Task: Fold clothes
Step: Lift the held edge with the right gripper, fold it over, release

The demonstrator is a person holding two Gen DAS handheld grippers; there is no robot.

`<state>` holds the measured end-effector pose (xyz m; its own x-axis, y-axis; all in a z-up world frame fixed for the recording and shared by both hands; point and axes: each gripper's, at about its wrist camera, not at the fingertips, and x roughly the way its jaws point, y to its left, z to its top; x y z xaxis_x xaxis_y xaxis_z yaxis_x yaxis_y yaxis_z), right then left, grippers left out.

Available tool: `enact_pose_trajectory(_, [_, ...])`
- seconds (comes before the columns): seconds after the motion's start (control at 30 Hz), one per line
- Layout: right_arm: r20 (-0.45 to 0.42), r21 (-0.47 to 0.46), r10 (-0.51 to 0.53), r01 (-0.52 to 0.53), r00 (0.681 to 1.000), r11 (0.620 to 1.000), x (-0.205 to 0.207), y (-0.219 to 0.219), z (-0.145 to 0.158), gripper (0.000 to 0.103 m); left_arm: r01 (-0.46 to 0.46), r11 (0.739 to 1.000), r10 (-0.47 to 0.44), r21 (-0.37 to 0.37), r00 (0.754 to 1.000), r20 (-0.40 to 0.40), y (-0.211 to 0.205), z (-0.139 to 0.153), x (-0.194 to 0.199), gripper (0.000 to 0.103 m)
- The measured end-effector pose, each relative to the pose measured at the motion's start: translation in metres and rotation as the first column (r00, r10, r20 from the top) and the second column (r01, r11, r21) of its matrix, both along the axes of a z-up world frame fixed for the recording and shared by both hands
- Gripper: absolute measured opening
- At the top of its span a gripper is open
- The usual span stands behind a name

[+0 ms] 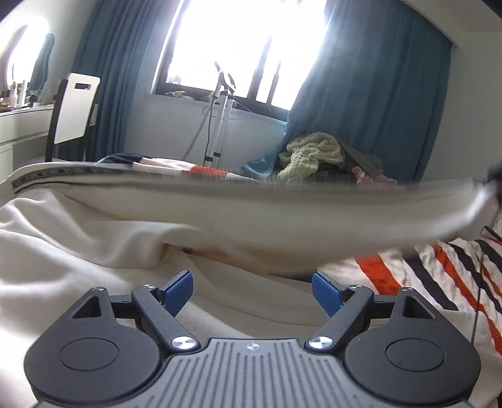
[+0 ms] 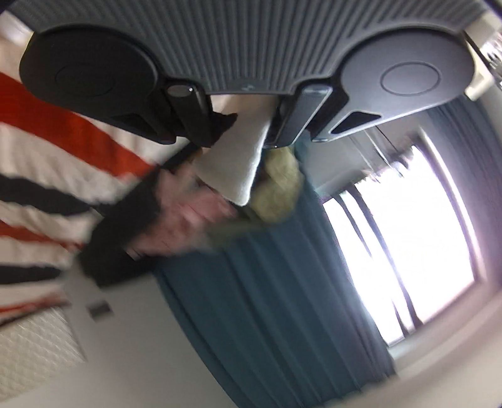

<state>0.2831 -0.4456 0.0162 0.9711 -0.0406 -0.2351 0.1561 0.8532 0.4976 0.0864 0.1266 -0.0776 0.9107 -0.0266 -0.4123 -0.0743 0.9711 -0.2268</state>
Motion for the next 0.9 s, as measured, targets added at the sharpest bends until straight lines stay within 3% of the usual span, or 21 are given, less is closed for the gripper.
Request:
enact_pose_trajectory(0.1, [-0.175,0.029,-0.025,0.030,0.984,0.999,-0.005,-0.017,-0.055,0.006,-0.008,1.000,0.008,-0.006,1.000,0.015,0.003,0.007,-0.009,0.085])
enact_pose_trajectory(0.23, [-0.344,0.104,-0.040,0.080,0.938,0.991,0.000,-0.035,-0.113,0.006,-0.014,1.000,0.013,0.006,0.999,0.042,0.005,0.014,-0.017,0.087])
enact_pose_trajectory(0.3, [-0.389,0.122,-0.052,0.107,0.920,0.987,0.009,-0.035,-0.128,0.006,-0.012,1.000,0.012,0.017,0.999,0.044,0.002,0.014,-0.015,0.087])
enact_pose_trajectory(0.4, [-0.467,0.084,-0.069,0.121,0.882,0.989,0.040,-0.022,-0.126,0.006,-0.007,0.999,0.006,0.037,0.999,0.039,-0.003,0.013,-0.013,0.087])
enact_pose_trajectory(0.47, [-0.442,0.124,-0.069,0.137,0.894,0.983,0.060,-0.022,-0.110,0.006,-0.003,0.999,0.001,0.053,0.999,0.039,-0.004,0.011,-0.011,0.087])
enact_pose_trajectory(0.6, [-0.237,0.117,-0.070,0.100,0.969,0.988,0.078,-0.020,-0.053,0.006,-0.001,0.999,0.000,0.042,1.000,0.021,-0.003,0.006,-0.009,0.087])
enact_pose_trajectory(0.7, [-0.131,0.093,-0.097,0.110,0.987,0.990,0.078,-0.032,-0.034,0.006,-0.002,0.999,0.002,0.042,1.000,0.016,-0.002,0.005,-0.009,0.087])
enact_pose_trajectory(0.8, [-0.154,0.032,-0.118,0.125,0.981,0.992,0.065,-0.053,-0.062,0.006,0.002,0.999,-0.003,0.041,1.000,0.014,-0.002,0.004,-0.009,0.087])
enact_pose_trajectory(0.9, [-0.286,0.007,-0.122,0.130,0.950,0.992,0.043,-0.076,-0.124,0.006,0.010,0.998,-0.010,0.057,1.000,0.008,-0.006,0.004,-0.011,0.087])
